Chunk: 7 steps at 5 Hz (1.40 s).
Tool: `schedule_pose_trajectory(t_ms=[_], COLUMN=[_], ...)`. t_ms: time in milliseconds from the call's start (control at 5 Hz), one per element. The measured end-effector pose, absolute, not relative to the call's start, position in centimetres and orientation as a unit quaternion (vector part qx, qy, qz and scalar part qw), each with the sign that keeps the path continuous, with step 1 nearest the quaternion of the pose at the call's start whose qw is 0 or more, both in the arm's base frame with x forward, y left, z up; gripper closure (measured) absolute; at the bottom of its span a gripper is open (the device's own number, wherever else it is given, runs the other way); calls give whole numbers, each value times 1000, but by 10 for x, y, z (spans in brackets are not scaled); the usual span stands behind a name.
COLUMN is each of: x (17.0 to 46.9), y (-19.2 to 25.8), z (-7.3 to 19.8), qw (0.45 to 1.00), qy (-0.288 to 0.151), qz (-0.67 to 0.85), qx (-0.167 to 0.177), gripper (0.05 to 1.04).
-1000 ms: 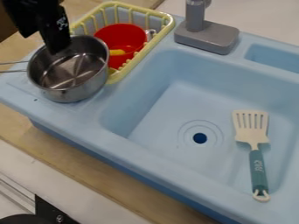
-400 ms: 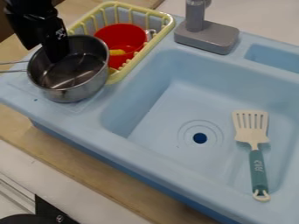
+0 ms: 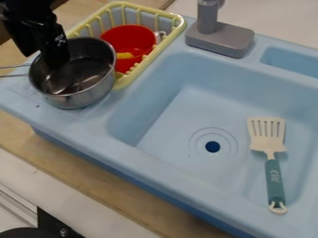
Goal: Put the silver pot to the sink
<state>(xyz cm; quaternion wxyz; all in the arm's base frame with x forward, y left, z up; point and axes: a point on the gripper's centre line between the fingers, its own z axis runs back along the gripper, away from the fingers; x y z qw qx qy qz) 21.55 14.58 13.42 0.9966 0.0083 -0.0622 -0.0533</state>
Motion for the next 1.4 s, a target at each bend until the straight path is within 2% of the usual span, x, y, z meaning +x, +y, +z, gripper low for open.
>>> schedule_pose_trajectory(t_ms=[400, 600, 800, 1000, 1200, 1400], x=[218, 219, 220, 217, 218, 225], y=[145, 143, 142, 135, 125, 108], z=[128, 128, 128, 128, 133, 141], qw=[997, 997, 997, 998, 999, 998], qy=[-58, -57, -53, -50, -46, -61], qz=[-52, -55, -52, -39, -14, 0], qx=[15, 14, 18, -7, -11, -17], gripper=[690, 911, 1013, 1021, 1022, 1024])
